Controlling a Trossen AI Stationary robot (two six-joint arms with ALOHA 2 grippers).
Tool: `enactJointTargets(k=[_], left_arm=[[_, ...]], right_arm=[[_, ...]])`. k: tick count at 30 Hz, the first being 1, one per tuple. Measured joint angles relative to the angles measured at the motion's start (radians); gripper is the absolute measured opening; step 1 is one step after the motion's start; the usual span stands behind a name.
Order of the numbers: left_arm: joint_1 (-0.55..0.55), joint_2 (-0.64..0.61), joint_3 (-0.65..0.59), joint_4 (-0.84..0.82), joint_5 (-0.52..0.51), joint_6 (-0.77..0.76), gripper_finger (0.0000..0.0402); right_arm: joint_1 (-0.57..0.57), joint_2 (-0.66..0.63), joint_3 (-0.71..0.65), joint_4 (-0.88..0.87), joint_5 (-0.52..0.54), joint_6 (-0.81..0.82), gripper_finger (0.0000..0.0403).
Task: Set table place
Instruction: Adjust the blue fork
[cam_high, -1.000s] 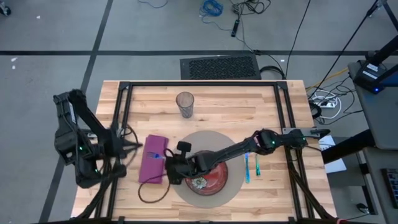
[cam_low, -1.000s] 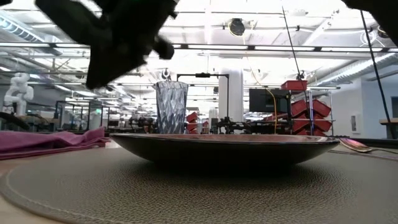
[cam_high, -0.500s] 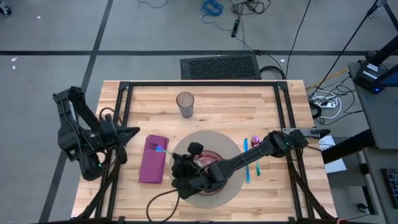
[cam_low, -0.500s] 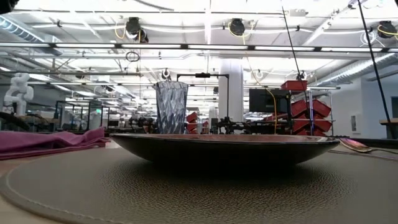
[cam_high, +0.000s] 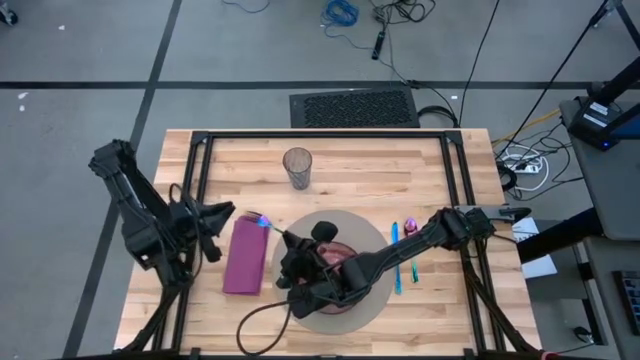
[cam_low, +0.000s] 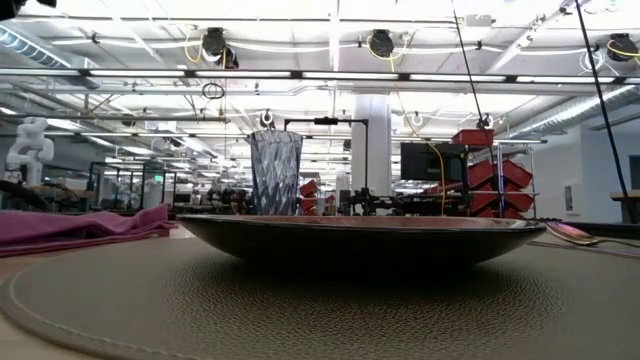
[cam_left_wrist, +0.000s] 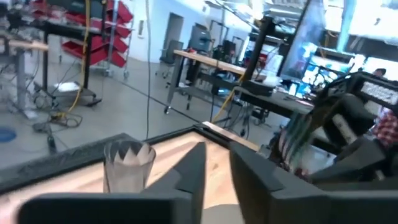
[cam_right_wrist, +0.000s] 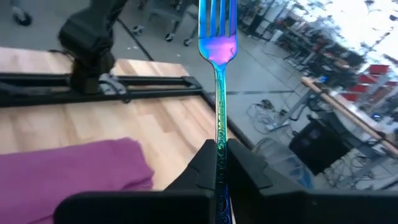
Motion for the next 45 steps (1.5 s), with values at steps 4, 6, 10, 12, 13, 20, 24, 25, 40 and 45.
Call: enactJointTargets(k=[4,6,10,12,13,20,24,25,40,45], left_arm=[[0.006,0.000,-0.047,0.108,0.000,0.004,0.0119],[0.005,0.000,-0.066,0.136,0.000,0.004,0.0147],[0.006,0.000,-0.079,0.213,0.000,0.004,0.0175],[0.006,0.000,-0.079,0.258,0.000,0.005,0.0177],[0.006,0.000,-0.079,0.272,0.000,0.005,0.0178],[0.006,0.000,-0.079,0.362,0.000,0.005,0.0178],[0.013,0.001,-0.079,0.423,0.000,0.005,0.0178],[0.019,0.003,-0.079,0.437,0.000,0.005,0.0178],[0.080,0.115,-0.079,0.600,0.000,0.007,0.0178],[0.088,0.121,-0.078,0.624,0.000,0.007,0.0166]], right_arm=[[-0.013,-0.002,0.000,0.001,0.024,-0.017,0.0000],[-0.019,-0.004,0.000,0.016,0.026,-0.021,0.0000],[-0.031,-0.006,0.000,0.045,0.027,-0.047,0.0000],[-0.038,-0.006,0.000,0.062,0.026,-0.055,0.0000],[-0.040,-0.006,0.000,0.073,0.027,-0.063,0.0000],[-0.057,-0.006,0.000,0.171,0.012,-0.139,0.0000],[-0.067,-0.006,0.000,0.197,-0.009,-0.153,0.0000],[-0.071,-0.006,0.000,0.208,-0.018,-0.154,0.0000],[-0.112,0.031,-0.015,0.334,-0.096,-0.190,0.0000],[-0.124,0.036,-0.070,0.432,-0.124,-0.214,0.0000]])
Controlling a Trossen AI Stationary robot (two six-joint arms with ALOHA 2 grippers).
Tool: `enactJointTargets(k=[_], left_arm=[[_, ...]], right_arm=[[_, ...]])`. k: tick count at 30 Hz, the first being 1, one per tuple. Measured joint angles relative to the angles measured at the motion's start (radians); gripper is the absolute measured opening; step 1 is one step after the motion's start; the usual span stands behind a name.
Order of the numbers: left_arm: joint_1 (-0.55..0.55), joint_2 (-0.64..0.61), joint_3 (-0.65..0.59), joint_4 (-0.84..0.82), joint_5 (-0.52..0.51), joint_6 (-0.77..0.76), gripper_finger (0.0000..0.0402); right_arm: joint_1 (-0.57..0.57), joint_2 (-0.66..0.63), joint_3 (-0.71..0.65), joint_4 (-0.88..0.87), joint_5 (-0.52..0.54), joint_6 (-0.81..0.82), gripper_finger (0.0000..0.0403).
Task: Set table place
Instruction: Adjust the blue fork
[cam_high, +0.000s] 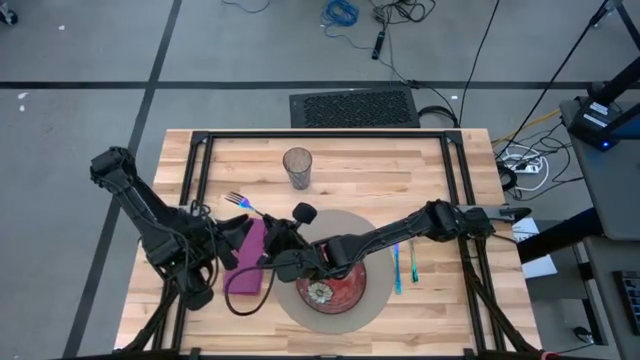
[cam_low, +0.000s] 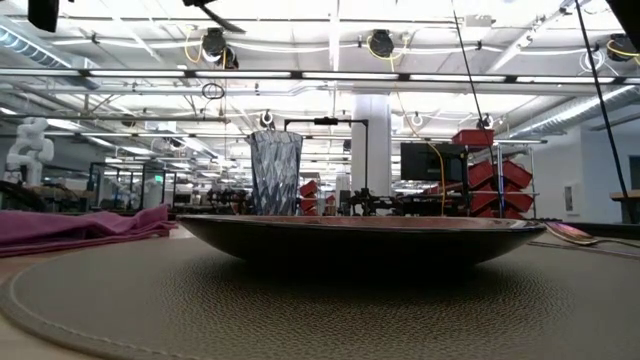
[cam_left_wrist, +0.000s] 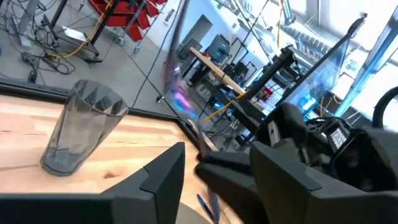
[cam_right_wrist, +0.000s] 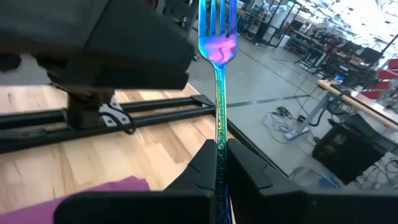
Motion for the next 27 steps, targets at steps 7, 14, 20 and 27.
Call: enactJointTargets(k=[7,14,20,27], left_arm=[[0.029,0.000,0.000,0.002,0.000,-0.002,0.0127],[0.060,0.000,0.000,0.003,0.000,-0.002,0.0123],[0.062,0.004,0.000,0.000,0.000,-0.001,0.0123],[0.087,0.004,0.001,-0.002,0.000,0.006,0.0123]], right_arm=[[-0.007,0.003,-0.008,0.034,-0.027,-0.010,0.0000],[-0.005,0.004,-0.008,0.075,-0.041,-0.039,0.0000],[-0.002,0.004,-0.008,0.098,-0.054,-0.040,0.0000],[0.007,0.004,-0.008,0.137,-0.054,-0.066,0.0000]])
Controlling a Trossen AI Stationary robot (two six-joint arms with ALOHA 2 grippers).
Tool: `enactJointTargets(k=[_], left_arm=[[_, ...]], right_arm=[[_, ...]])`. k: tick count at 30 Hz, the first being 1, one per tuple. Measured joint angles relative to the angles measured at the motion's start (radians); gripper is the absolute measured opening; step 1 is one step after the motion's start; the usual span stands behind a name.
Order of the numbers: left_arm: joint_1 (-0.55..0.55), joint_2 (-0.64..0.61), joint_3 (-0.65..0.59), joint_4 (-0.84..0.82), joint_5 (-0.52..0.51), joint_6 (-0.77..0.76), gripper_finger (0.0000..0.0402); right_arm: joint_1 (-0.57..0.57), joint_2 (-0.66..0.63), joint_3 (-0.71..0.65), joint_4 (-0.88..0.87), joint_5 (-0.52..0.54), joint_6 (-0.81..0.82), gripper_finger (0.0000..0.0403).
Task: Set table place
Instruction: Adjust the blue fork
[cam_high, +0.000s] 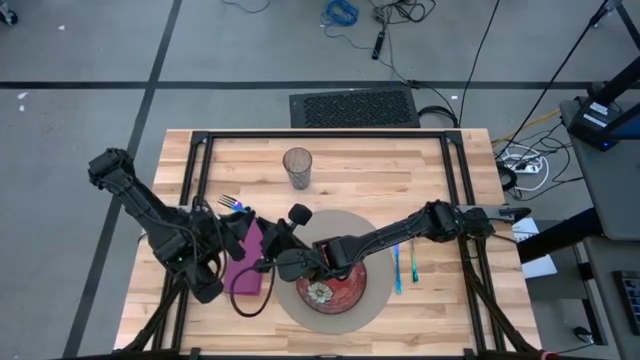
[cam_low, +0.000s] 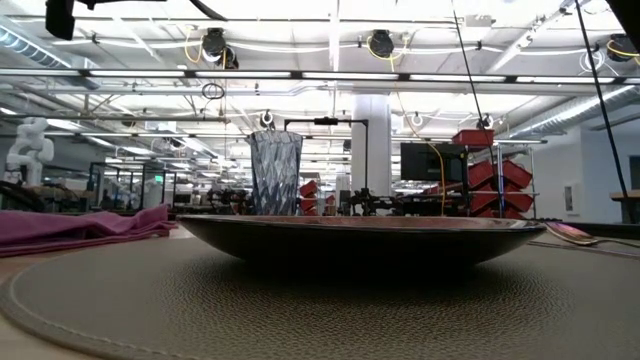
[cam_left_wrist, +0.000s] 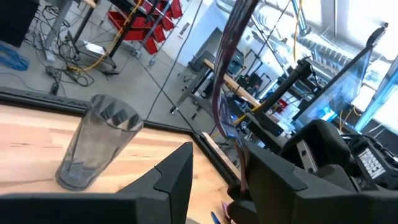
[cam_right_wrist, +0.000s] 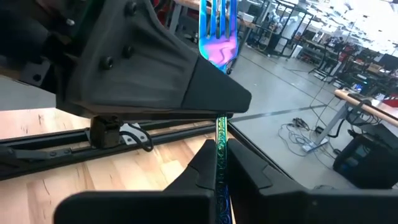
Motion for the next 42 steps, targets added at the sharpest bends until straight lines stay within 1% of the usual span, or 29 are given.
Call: enactJointTargets(k=[4,19,21,23,27,28,34,39,42], left_arm=[[0.008,0.000,0.000,-0.001,0.000,0.000,0.0123],[0.022,0.000,0.000,-0.011,0.000,0.031,0.0118],[0.022,0.000,0.000,-0.010,0.000,0.059,0.0107],[0.022,0.000,0.000,-0.009,0.000,0.077,0.0088],[0.022,0.000,0.001,-0.007,0.000,0.073,0.0024],[0.022,-0.001,0.003,-0.008,0.000,0.071,0.0014],[0.022,-0.001,0.003,-0.012,0.001,0.102,0.0003],[0.018,-0.001,0.003,-0.015,0.003,0.144,0.0001],[0.013,-0.002,-0.007,-0.064,0.004,0.196,0.0002]], right_arm=[[-0.001,0.000,0.000,0.000,-0.025,0.012,0.0000],[0.002,0.000,0.000,-0.020,-0.027,0.034,0.0000],[0.002,0.000,0.000,-0.026,-0.027,0.041,0.0000],[0.002,0.003,0.000,-0.026,-0.027,0.046,0.0000],[0.000,0.008,0.000,-0.025,-0.031,0.054,0.0000],[-0.002,0.009,0.000,-0.025,-0.034,0.056,0.0000],[-0.003,0.011,0.000,-0.026,-0.036,0.055,0.0000],[-0.003,0.011,0.000,-0.029,-0.036,0.054,0.0016],[0.006,0.008,0.002,-0.030,-0.017,0.055,0.0025]])
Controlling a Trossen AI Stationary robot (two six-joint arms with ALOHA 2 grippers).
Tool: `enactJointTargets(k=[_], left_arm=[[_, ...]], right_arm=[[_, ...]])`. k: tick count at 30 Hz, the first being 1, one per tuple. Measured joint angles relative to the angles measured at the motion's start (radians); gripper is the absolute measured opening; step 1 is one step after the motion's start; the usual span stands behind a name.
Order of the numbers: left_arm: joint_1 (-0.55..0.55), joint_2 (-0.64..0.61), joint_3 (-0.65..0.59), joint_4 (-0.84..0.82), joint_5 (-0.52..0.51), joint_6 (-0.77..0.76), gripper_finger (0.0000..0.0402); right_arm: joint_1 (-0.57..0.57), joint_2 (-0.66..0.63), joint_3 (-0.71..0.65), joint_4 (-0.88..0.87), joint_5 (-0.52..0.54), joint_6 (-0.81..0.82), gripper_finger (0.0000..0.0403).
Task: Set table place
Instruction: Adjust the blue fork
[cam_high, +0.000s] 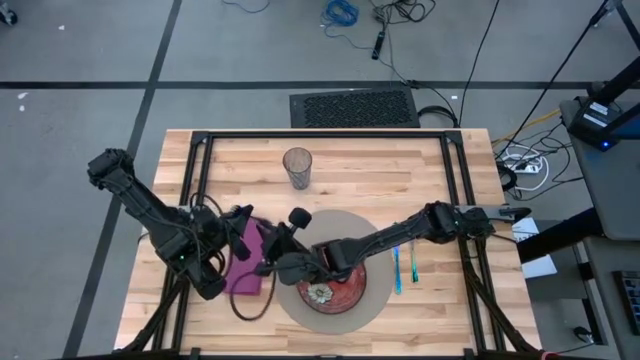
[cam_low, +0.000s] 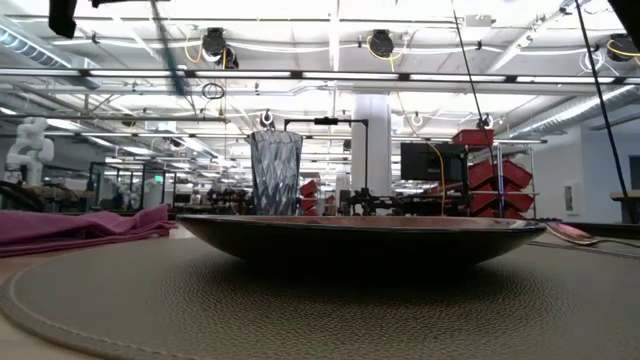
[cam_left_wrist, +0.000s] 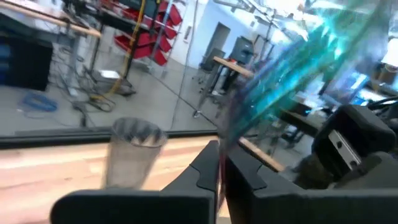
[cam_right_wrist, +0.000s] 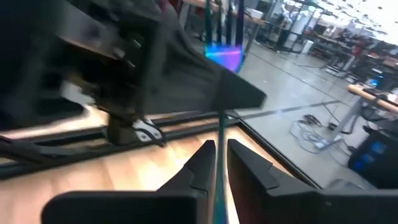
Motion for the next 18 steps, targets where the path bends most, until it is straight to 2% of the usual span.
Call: enactJointTargets(k=[14,18], left_arm=[[-0.061,-0.065,0.006,-0.048,0.000,-0.009,0.0001],[-0.082,-0.097,0.005,-0.098,0.066,-0.012,0.0000]], right_arm=[[0.016,-0.002,0.000,-0.103,-0.001,0.026,0.0034],[0.019,-0.002,0.000,-0.182,-0.002,0.070,0.0034]])
